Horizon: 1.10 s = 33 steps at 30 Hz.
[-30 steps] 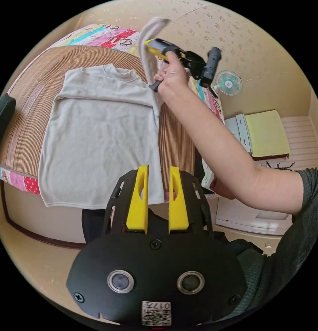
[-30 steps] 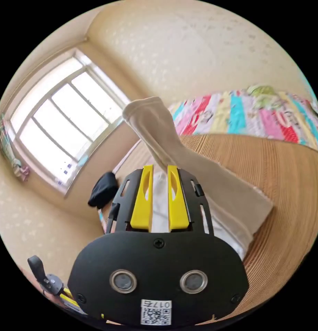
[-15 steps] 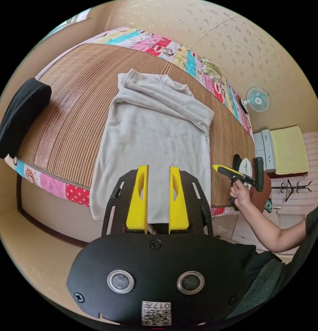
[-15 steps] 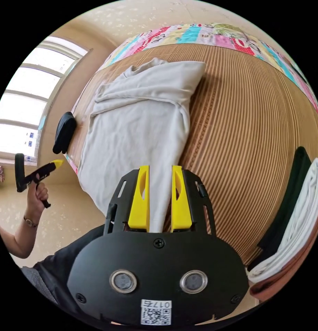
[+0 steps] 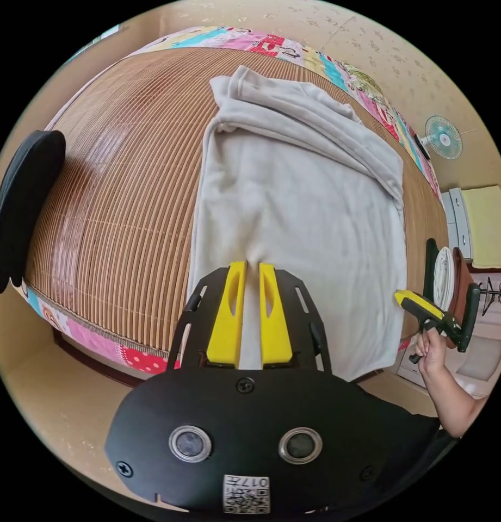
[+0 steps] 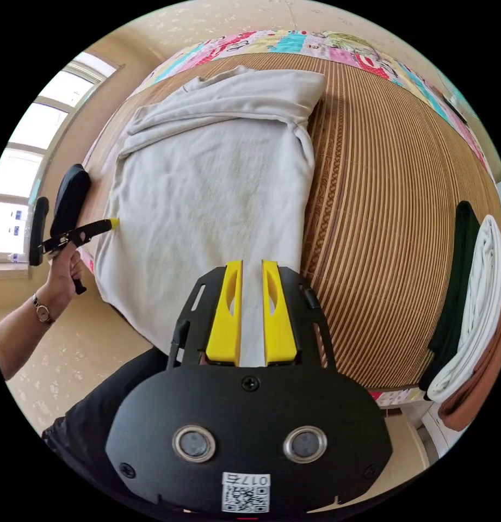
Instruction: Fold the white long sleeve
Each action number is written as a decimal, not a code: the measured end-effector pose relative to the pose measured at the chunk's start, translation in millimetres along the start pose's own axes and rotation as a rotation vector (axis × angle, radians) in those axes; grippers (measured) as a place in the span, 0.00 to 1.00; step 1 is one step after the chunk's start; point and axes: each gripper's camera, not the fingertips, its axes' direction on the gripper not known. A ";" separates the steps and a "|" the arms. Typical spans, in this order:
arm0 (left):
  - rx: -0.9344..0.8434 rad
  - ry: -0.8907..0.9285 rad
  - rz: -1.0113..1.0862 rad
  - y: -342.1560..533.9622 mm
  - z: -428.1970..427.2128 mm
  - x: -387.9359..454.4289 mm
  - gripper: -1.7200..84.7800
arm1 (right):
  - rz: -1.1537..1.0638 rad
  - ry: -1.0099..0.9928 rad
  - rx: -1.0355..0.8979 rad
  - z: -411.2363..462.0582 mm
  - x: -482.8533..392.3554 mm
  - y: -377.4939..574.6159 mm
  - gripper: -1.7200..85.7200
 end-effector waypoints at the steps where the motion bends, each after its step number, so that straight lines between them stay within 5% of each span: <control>1: 0.022 0.014 0.026 -19.1 -1.0 1.6 0.07 | 0.043 0.013 -0.011 7.9 4.6 -14.5 0.08; 11: 0.032 0.215 0.102 -171.6 -44.1 -45.8 0.06 | 0.139 -0.150 0.048 -30.9 63.0 -179.4 0.07; 16: 0.132 0.275 0.053 -110.4 -99.9 -110.0 0.10 | 0.112 -0.205 0.119 -76.6 93.8 -150.0 0.11; 22: 0.013 0.237 -0.034 -23.9 -93.7 -149.6 0.16 | 0.157 -0.202 0.015 -68.3 141.4 -65.0 0.16; 28: 0.060 0.303 -0.336 -4.2 -100.7 -179.4 0.10 | 0.301 -0.370 0.023 -66.5 167.0 -34.8 0.14; 33: -0.086 0.451 -0.337 16.4 -113.4 -193.2 0.07 | 0.297 -0.387 -0.098 -70.9 176.6 -17.1 0.07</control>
